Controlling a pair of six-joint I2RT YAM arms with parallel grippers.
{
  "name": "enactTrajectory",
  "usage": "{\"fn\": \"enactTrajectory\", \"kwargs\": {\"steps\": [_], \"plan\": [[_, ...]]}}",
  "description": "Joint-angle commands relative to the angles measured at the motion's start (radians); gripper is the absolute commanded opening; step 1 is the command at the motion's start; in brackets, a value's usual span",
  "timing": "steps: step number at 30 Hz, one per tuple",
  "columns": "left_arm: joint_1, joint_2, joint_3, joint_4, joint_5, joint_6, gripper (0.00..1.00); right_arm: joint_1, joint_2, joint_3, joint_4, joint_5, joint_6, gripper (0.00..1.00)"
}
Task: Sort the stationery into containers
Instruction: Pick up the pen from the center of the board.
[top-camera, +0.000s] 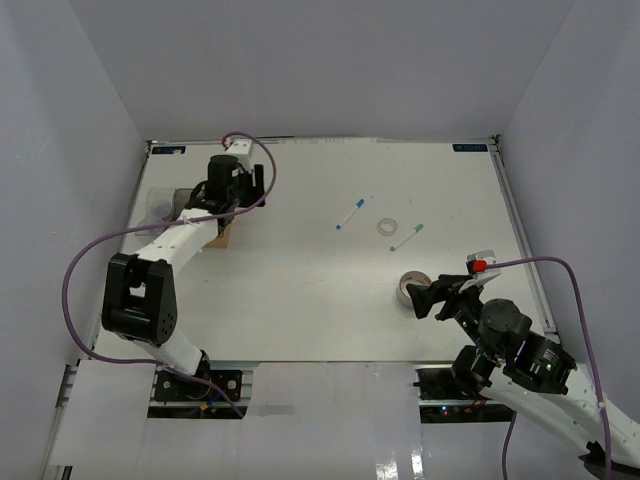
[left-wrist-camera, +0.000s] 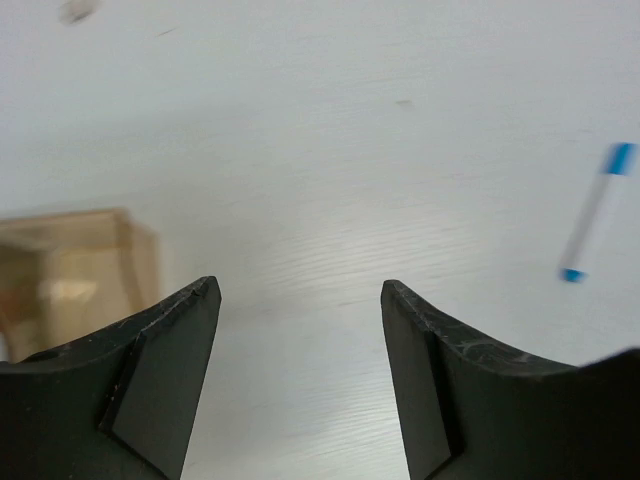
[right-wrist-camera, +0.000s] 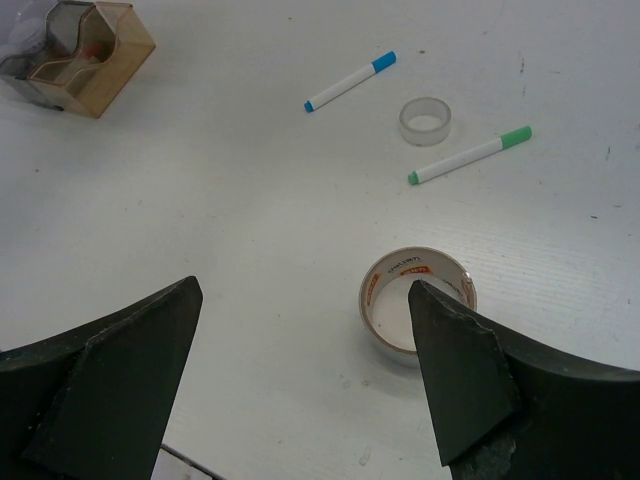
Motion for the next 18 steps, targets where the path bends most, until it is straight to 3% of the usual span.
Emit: {"fn": "enactTrajectory", "kwargs": {"steps": [1, 6, 10, 18], "plan": [[-0.145, 0.041, 0.094, -0.022, 0.071, -0.015, 0.77, 0.006, 0.015, 0.001, 0.051, 0.01, -0.013, 0.9], [-0.288, 0.207, 0.248, -0.034, 0.114, 0.021, 0.79, 0.006, 0.01, -0.001, 0.051, 0.01, -0.013, 0.9], [-0.342, 0.364, 0.37, -0.039, 0.154, 0.069, 0.78, 0.007, 0.001, -0.001, 0.051, 0.016, -0.009, 0.9], [-0.423, 0.538, 0.532, -0.043, 0.17, 0.078, 0.73, 0.007, 0.02, -0.006, 0.051, 0.015, -0.002, 0.9]]}}
